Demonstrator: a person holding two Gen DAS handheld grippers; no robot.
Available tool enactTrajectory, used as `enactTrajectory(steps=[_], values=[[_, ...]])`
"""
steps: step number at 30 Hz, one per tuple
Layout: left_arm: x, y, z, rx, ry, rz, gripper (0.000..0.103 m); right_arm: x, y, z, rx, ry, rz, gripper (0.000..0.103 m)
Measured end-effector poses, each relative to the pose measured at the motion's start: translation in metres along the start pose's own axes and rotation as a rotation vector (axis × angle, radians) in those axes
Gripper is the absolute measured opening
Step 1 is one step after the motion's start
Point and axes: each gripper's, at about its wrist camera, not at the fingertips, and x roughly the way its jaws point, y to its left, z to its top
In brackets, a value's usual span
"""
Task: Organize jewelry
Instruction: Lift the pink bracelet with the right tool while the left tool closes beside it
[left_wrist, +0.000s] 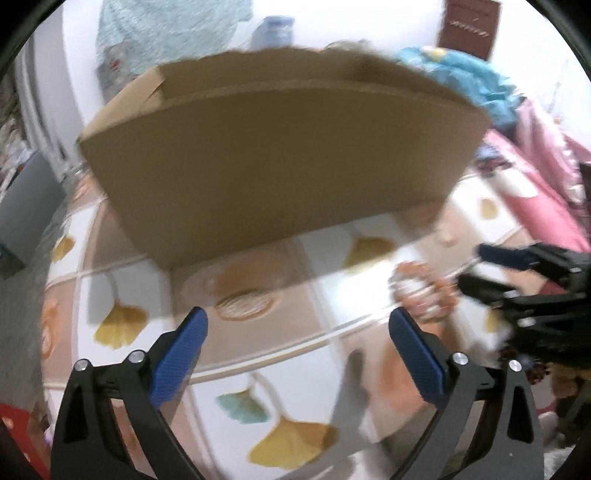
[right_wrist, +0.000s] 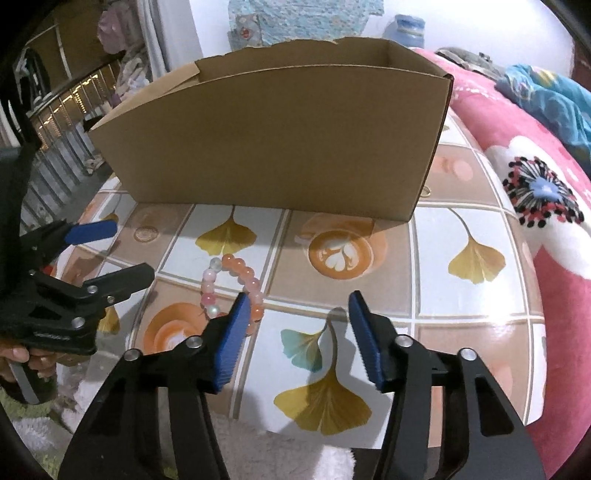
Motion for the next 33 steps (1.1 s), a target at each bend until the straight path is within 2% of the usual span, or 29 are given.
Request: enactTrajectory(steps=[2,5,9,12,17,20,24,25,27,33], values=[[0.0,-0.006,0.004,0.014,-0.008,-0.054,0.082,0.0,-0.005,0.0,-0.003,0.0,0.013,0.039],[0.007,-0.017,0.009,0.036,0.018,-0.134,0.068,-0.003,0.004,-0.001,-0.022,-0.006,0.03,0.034],[0.023,-0.032,0.009,0.031,0.08,-0.186,0.046,-0.003,0.009,0.0,-0.077,-0.018,0.043,0.029],[0.031,-0.038,0.012,0.017,0.102,-0.206,0.037,-0.003,0.016,0.001,-0.129,-0.024,0.049,0.026],[0.037,-0.045,0.016,0.024,0.122,-0.234,0.03,0.001,0.026,0.003,-0.191,-0.025,0.063,0.022],[0.036,-0.048,0.015,0.055,0.127,-0.23,0.027,0.006,0.032,0.003,-0.241,-0.01,0.049,0.014],[0.038,-0.057,0.015,0.111,0.131,-0.204,0.022,0.008,0.038,0.001,-0.29,0.001,0.03,0.013],[0.038,-0.057,0.015,0.116,0.132,-0.201,0.022,0.008,0.038,0.001,-0.289,0.004,0.027,0.009],[0.038,-0.062,0.015,0.15,0.128,-0.174,0.012,0.007,0.036,0.002,-0.274,0.011,0.031,0.008],[0.03,-0.067,0.013,0.151,0.104,-0.19,0.009,-0.001,0.033,0.003,-0.222,-0.006,0.051,0.007]])
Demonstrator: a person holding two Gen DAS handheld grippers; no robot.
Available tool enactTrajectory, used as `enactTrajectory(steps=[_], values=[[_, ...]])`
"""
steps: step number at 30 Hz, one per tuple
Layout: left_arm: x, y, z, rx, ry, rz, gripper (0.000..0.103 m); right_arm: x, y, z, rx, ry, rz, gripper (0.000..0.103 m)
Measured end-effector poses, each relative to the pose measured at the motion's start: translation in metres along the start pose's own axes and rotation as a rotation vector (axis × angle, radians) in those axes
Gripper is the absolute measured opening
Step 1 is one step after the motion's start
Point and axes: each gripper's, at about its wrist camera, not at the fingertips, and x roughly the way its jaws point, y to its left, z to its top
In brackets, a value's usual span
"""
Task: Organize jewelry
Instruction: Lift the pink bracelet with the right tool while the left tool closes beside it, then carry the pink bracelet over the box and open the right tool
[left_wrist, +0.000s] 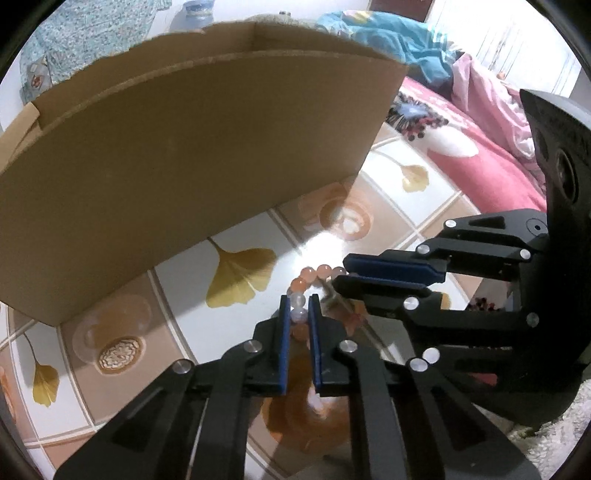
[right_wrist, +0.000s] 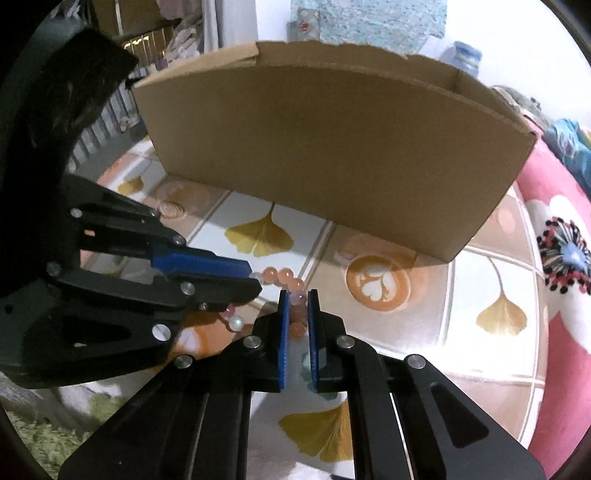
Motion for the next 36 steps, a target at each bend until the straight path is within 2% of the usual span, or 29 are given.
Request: enactTrajectory(steps=[5,11,14,17,21,23,26,32,36], values=[[-0.041,-0.001,0.01,-0.009,-0.085,-0.049,0.009,-0.032,-0.002,0.01,0.016,-0.063,0.005,0.007],[-0.104,-0.001,0.039,0.009,-0.233,-0.098,0.009,-0.086,-0.005,0.046,-0.001,-0.192,0.015,0.007],[-0.117,0.004,0.063,0.017,-0.268,-0.114,0.009,-0.097,-0.014,0.07,-0.008,-0.226,0.045,0.007],[-0.116,0.018,0.085,0.027,-0.269,-0.086,0.009,-0.093,-0.032,0.098,-0.008,-0.208,0.086,0.007],[-0.094,0.047,0.114,-0.031,-0.202,-0.101,0.009,-0.064,-0.048,0.139,-0.011,-0.138,0.131,0.007],[-0.075,0.065,0.128,-0.065,-0.139,-0.111,0.009,-0.041,-0.057,0.156,-0.021,-0.063,0.143,0.007],[-0.052,0.082,0.144,-0.071,-0.084,-0.058,0.009,-0.013,-0.066,0.171,-0.017,0.042,0.174,0.007],[-0.026,0.116,0.149,-0.114,0.004,-0.016,0.009,0.031,-0.061,0.2,-0.035,0.165,0.231,0.007],[-0.008,0.139,0.151,-0.163,0.096,0.012,0.009,0.067,-0.053,0.213,-0.035,0.25,0.253,0.008]])
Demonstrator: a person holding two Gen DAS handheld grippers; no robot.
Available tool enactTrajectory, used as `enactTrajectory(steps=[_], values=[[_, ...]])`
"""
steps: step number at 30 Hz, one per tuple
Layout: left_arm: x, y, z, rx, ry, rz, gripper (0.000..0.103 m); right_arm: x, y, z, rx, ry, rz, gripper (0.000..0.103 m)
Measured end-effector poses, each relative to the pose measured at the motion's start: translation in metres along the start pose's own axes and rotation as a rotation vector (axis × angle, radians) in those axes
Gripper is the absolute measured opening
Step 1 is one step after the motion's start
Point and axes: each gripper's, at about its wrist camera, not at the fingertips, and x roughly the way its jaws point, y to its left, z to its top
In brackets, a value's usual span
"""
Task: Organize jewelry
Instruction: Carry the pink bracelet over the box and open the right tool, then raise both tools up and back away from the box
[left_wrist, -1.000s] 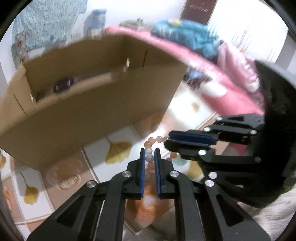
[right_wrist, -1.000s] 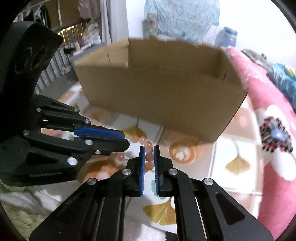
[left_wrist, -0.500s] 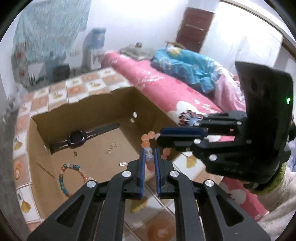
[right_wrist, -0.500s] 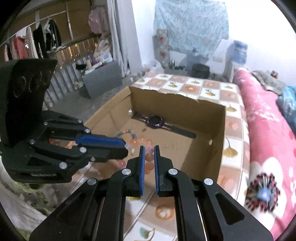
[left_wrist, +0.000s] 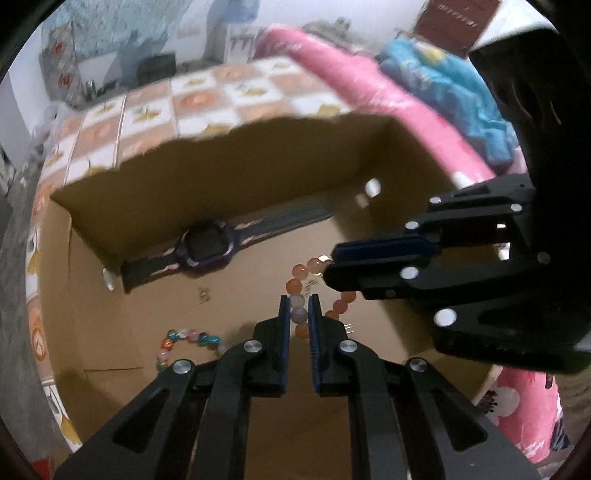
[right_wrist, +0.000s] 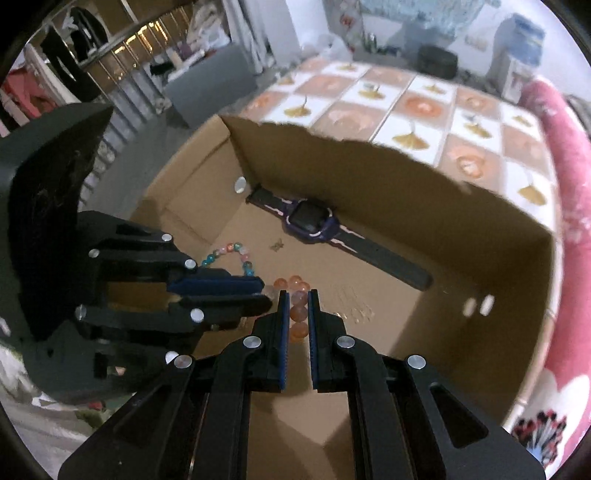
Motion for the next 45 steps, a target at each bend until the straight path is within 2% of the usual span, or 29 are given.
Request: enactTrajectory(steps=[2,4,8,11,14,15,16,18,23,25,27,30,32,34,39,42,45], values=[[0.006,0.007,0.003,-0.025,0.03,0.033,0.01,0.014,-0.002,0.007,-0.001,0.039,0.001,0.01],[0.01,0.01,0.005,-0.044,0.054,0.022,0.01,0.028,-0.004,0.011,0.009,0.075,-0.014,0.012],[0.008,0.011,0.004,-0.054,0.05,0.008,0.01,0.04,-0.011,0.014,0.03,0.106,-0.015,0.012],[-0.001,0.011,0.0,-0.057,0.03,0.002,0.01,0.03,-0.012,0.012,0.033,0.078,-0.019,0.012],[-0.019,0.011,-0.003,-0.052,-0.024,-0.003,0.012,0.007,-0.009,0.007,0.035,0.021,-0.024,0.016],[-0.025,0.011,-0.005,-0.051,-0.039,-0.003,0.018,-0.003,-0.009,0.005,0.033,-0.005,-0.028,0.016],[-0.035,0.011,-0.007,-0.054,-0.062,-0.003,0.023,-0.018,-0.007,0.001,0.029,-0.046,-0.036,0.022],[-0.054,0.012,-0.012,-0.058,-0.109,-0.002,0.045,-0.052,-0.005,-0.01,0.028,-0.135,-0.054,0.034],[-0.109,0.024,-0.033,-0.075,-0.275,0.041,0.069,-0.122,-0.022,-0.049,0.104,-0.331,-0.132,0.056],[-0.121,0.033,-0.04,-0.102,-0.325,0.073,0.074,-0.139,-0.036,-0.068,0.167,-0.383,-0.173,0.06],[-0.126,0.045,-0.049,-0.157,-0.361,0.092,0.08,-0.145,-0.056,-0.084,0.26,-0.412,-0.17,0.06],[-0.111,0.065,-0.06,-0.263,-0.323,0.095,0.08,-0.134,-0.086,-0.114,0.429,-0.416,-0.081,0.06],[-0.099,0.074,-0.067,-0.324,-0.285,0.085,0.08,-0.115,-0.101,-0.131,0.54,-0.39,-0.024,0.062],[-0.086,0.081,-0.073,-0.38,-0.259,0.048,0.08,-0.099,-0.102,-0.14,0.587,-0.375,0.029,0.062],[-0.059,0.077,-0.082,-0.432,-0.192,-0.068,0.081,-0.073,-0.082,-0.141,0.584,-0.337,0.135,0.063],[-0.058,0.064,-0.085,-0.419,-0.198,-0.005,0.082,-0.074,-0.072,-0.138,0.562,-0.336,0.091,0.064],[-0.058,0.058,-0.09,-0.429,-0.193,0.007,0.082,-0.073,-0.071,-0.139,0.572,-0.33,0.093,0.064]])
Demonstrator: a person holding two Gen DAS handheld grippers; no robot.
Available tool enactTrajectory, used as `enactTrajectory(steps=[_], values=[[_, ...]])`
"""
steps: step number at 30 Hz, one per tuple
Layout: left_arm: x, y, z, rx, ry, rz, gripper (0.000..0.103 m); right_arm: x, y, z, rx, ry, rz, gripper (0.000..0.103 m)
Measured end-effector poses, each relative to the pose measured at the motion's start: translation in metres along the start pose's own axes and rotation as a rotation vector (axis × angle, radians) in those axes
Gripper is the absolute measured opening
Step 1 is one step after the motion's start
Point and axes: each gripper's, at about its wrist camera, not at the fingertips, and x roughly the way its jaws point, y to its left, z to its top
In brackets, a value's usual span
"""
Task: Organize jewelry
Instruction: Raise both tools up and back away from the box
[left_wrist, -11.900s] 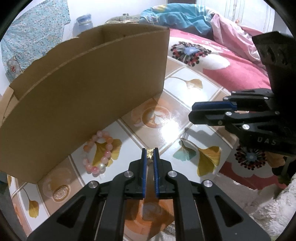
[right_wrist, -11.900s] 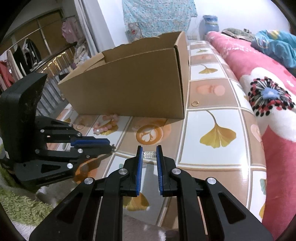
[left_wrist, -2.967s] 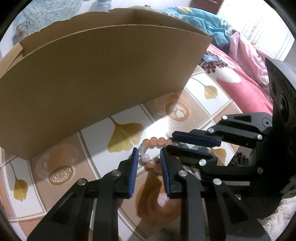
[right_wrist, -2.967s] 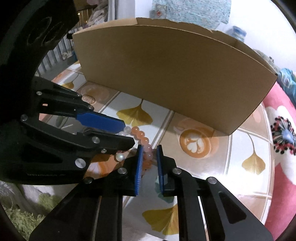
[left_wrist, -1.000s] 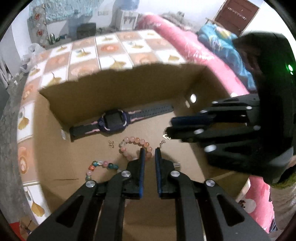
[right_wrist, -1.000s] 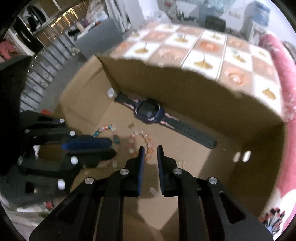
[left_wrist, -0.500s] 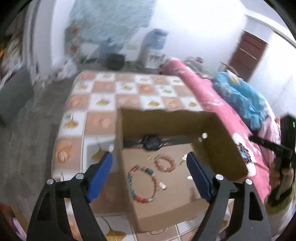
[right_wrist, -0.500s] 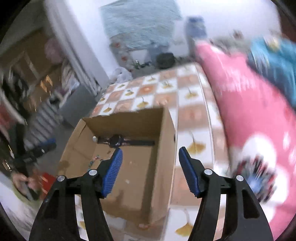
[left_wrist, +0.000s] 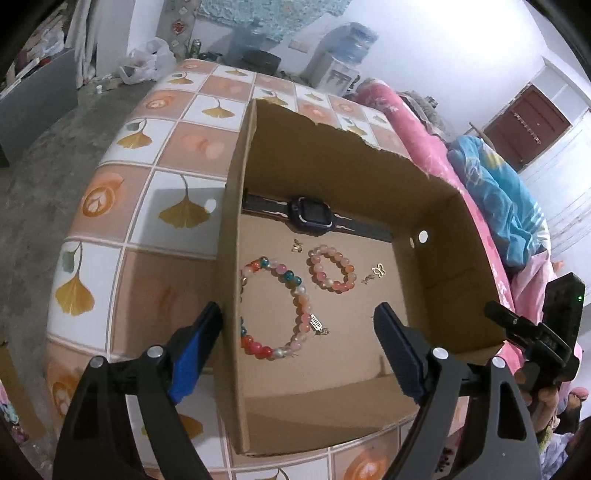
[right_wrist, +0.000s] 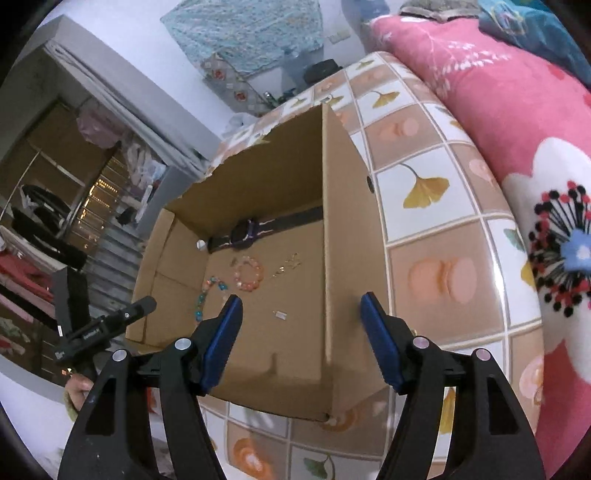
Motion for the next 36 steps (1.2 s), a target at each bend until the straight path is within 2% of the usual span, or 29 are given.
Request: enactTrajectory(steps=[17,31,34,36], values=[[-0.03,0.004,-0.05,-0.032,0.004,0.013,0.082,-0.013,0.0,-0.027,0.002,0.02,0.0,0.064],[-0.036,0.006,-0.06,-0.019,-0.009,0.028,0.082,-0.019,0.003,-0.043,0.03,0.011,-0.002,0.064],[-0.037,0.005,-0.063,-0.006,-0.023,0.024,0.082,-0.019,0.001,-0.042,0.039,0.001,0.001,0.064],[-0.045,0.002,-0.065,0.023,-0.069,0.03,0.083,-0.022,0.0,-0.044,0.042,-0.019,0.004,0.064]])
